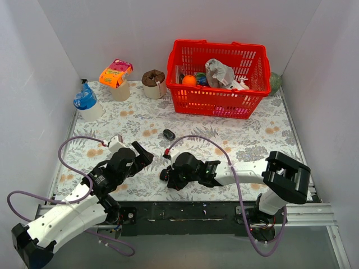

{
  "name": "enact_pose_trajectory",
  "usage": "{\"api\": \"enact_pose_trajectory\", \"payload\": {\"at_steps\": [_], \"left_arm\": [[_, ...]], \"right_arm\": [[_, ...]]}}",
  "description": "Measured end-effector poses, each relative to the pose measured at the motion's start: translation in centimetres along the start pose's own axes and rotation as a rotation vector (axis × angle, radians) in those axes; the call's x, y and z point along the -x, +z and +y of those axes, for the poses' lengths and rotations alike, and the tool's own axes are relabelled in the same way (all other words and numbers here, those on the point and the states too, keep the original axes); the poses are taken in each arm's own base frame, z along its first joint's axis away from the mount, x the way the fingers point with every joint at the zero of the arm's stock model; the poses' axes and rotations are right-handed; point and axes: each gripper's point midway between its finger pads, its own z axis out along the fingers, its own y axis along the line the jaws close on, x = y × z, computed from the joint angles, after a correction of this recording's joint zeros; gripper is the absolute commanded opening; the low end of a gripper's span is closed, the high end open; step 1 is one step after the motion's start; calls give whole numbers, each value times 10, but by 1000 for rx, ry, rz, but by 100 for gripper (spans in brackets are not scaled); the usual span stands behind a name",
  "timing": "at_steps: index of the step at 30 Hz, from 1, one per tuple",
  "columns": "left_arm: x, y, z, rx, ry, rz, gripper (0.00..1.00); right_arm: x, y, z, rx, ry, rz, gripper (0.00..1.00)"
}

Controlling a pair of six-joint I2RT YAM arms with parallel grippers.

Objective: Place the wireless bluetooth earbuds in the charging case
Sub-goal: Pick up the charging case at the center of the board.

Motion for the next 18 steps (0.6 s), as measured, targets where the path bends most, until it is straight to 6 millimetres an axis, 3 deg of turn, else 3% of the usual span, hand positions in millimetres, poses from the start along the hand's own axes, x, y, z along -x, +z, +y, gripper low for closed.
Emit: {"api": "enact_pose_trajectory", "payload": {"at_steps": [10, 18], "left_arm": [[4, -6, 0, -16, -8, -13, 84], [2, -4, 1, -8, -4, -9, 84]], "right_arm": [[5, 36, -7, -37, 26, -7, 1], [10, 39, -21, -102, 36, -34, 1]]}}
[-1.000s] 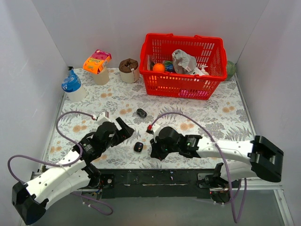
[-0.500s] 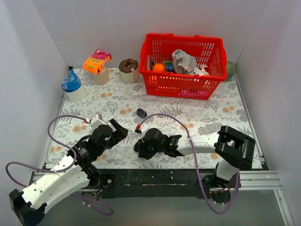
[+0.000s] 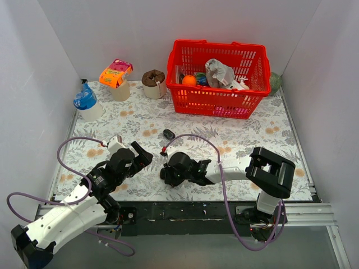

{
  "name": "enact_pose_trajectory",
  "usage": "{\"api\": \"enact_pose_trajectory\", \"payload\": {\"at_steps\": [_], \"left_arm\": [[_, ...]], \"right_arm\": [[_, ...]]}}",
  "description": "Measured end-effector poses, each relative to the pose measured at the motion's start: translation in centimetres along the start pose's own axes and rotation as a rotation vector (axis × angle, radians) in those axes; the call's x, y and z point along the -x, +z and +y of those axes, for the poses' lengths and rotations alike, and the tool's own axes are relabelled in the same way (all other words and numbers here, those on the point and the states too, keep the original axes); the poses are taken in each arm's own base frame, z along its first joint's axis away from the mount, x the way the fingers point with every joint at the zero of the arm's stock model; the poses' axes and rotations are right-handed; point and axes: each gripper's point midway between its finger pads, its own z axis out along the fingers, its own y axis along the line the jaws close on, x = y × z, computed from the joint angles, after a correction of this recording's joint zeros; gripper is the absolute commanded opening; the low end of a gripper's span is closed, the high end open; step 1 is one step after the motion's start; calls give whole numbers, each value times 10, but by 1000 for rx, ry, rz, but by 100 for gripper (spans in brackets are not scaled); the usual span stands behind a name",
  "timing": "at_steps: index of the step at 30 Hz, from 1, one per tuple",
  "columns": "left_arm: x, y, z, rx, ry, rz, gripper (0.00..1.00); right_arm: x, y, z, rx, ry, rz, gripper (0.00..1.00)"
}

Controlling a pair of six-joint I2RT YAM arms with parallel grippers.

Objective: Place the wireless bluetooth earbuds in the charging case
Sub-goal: Pick up the charging case at the center of the board.

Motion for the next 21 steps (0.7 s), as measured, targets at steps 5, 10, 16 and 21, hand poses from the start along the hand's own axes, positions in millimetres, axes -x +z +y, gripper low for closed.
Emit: {"api": "enact_pose_trajectory", "payload": {"at_steps": [5, 10, 16, 21], "left_arm": [[-1, 1, 1, 5, 3, 2, 84], [-2, 2, 2, 12, 8, 6, 84], [-4, 5, 2, 19, 22, 15, 86], [-8, 12, 0, 20, 54, 30, 91]], "right_arm": [[6, 0, -14, -25, 22, -18, 1], [12, 0, -26, -44, 43, -33, 1], [18, -1, -37, -54, 54, -49, 1], [24, -2, -47, -64, 54, -57, 1]]}}
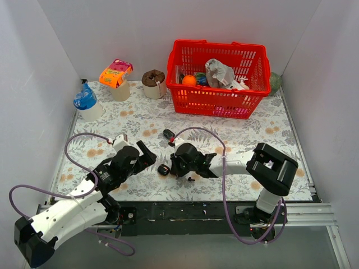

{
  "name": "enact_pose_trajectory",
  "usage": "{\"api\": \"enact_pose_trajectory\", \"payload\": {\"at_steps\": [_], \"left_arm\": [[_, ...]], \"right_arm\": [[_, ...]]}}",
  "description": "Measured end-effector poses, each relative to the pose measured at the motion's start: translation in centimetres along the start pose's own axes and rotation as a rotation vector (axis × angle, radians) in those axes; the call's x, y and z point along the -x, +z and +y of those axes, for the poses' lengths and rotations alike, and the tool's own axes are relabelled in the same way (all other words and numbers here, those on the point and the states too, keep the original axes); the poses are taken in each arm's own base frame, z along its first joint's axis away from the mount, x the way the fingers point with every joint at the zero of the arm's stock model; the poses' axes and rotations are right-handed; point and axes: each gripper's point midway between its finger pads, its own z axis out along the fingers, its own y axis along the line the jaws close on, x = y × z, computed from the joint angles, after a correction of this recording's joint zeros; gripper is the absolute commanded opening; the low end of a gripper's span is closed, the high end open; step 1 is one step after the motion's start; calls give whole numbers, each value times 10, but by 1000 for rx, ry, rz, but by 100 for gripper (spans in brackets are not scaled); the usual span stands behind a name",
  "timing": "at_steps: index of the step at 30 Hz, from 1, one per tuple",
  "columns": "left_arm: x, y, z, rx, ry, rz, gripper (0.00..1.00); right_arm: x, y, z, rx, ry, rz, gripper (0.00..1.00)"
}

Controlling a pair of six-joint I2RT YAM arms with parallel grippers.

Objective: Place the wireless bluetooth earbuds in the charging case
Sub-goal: Pick up the charging case at the center of the board.

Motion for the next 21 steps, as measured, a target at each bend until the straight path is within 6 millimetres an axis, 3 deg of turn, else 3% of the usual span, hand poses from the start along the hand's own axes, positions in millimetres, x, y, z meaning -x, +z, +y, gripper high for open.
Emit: {"api": "enact_pose_trajectory", "payload": {"at_steps": [2, 6, 9, 15, 21], "left_arm": [[-4, 5, 1, 11, 26, 17, 94], [-19, 18, 6, 49, 116, 82, 98], [-35, 31, 11, 99, 216, 170, 98], [-48, 46, 0, 96, 402, 295, 98], [-52, 48, -23, -24, 576, 371, 98]], "right_arm": [[2, -1, -3, -5, -2, -2, 1], [3, -17, -8, -20, -13, -6, 31], [6, -44, -6, -13, -29, -23, 40], [21, -101, 7, 34, -72, -101, 42], [9, -133, 8, 57, -115, -86, 42]]}}
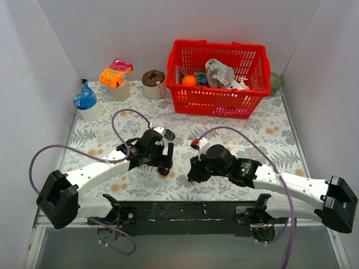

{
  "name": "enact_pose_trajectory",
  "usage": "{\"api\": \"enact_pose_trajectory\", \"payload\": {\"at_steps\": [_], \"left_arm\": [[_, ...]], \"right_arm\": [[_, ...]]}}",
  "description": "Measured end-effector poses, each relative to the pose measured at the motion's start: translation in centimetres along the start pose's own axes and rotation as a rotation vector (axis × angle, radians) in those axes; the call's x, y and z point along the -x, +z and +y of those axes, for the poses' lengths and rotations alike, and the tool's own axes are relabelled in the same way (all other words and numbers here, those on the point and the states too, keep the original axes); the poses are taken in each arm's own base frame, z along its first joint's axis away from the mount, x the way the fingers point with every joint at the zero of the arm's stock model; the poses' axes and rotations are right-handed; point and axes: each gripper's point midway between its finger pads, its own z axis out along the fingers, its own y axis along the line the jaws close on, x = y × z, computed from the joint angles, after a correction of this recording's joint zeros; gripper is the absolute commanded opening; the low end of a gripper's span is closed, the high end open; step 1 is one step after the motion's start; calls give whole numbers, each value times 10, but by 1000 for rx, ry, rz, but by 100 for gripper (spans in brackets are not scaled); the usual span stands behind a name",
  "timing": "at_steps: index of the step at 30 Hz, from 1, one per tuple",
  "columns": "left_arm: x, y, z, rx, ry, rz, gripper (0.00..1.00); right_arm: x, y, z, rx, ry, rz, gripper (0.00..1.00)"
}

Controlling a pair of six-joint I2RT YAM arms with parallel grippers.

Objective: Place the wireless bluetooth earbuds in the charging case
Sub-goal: Pick up the charging case at the center of the board.

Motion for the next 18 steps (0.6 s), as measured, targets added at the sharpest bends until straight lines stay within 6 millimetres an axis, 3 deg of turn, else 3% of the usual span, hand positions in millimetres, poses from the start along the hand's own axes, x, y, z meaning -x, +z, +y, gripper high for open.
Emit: {"api": "enact_pose_trajectory", "payload": {"at_steps": [6, 18], "left_arm": [[-14, 14, -13, -87, 156, 124, 98], [-36, 33, -1, -49, 249, 253, 94]], "right_arm": [[-16, -20, -5, -3, -19, 25, 42], [-23, -32, -8, -15, -26, 39, 42]]}}
